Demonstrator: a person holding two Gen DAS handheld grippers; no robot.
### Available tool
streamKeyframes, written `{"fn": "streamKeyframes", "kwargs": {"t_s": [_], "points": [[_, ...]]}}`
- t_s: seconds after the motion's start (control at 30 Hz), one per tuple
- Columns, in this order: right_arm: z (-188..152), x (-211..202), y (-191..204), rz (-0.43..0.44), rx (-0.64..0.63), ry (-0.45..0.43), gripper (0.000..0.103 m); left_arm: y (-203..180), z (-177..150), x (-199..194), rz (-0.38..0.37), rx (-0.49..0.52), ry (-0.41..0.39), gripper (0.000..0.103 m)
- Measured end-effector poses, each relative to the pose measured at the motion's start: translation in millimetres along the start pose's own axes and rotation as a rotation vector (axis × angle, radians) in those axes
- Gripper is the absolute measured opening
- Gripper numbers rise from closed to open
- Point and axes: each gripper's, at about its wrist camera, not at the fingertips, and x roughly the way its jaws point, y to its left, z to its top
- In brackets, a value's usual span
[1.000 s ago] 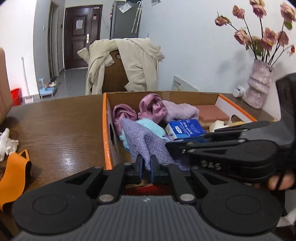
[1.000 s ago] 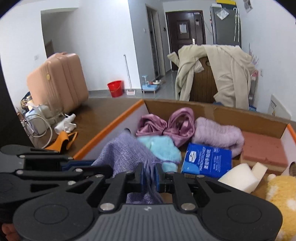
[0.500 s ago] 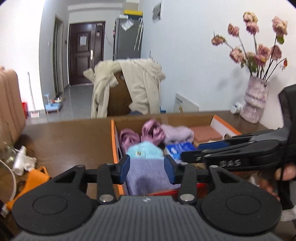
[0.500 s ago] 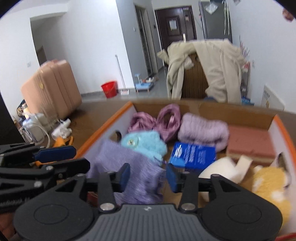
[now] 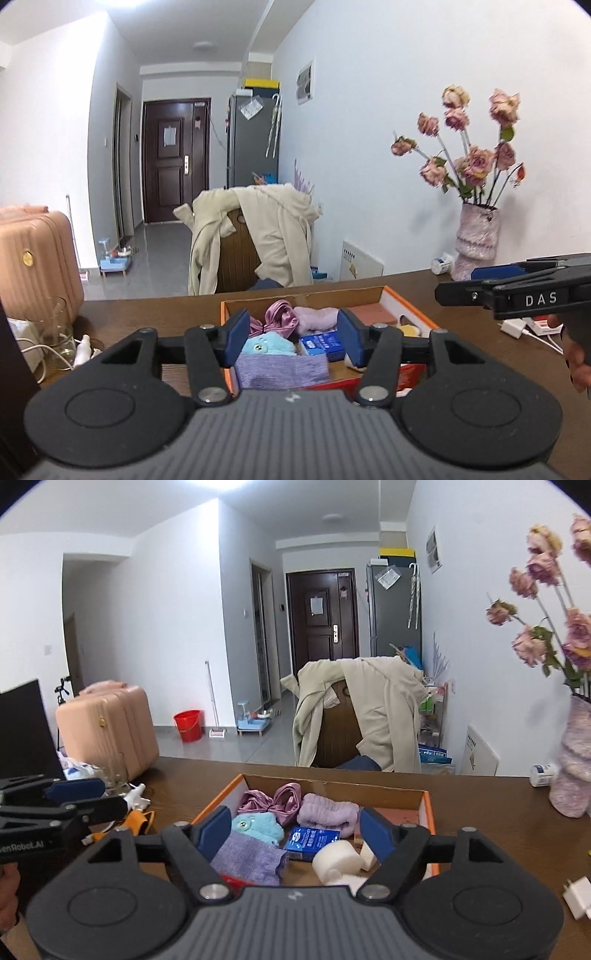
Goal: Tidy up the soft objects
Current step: 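Withdraw both grippers from the box back over the table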
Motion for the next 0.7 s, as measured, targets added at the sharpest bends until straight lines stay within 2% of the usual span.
{"fn": "streamKeyframes", "kwargs": {"t_s": [0.27,0.37,0.43,0.53,0.7], "points": [[-28,-70,18,-0.02,-0.039,-0.097,0.084,-32,-23,-72,0.038,-0.027,-0.071,0.079],[-52,-98,26,-0.049,-0.075,-0.176,0.089,-47,-41,-100,0.086,-0.044,-0.118,0.096],[-73,-118,33,-0.07,-0.119,-0.243,0.094,-57,-56,-117,0.133,-0.051,-0.166,0.102],[-106,-144,43,-0.094,-0.155,-0.294,0.1,-70,-82,-137,0.175,-0.047,-0.185,0.103],[-165,-184,49,-0.046,-0.095,-0.31,0.103,-87,-132,-169,0.186,-0.074,-0.22,0.103]]}}
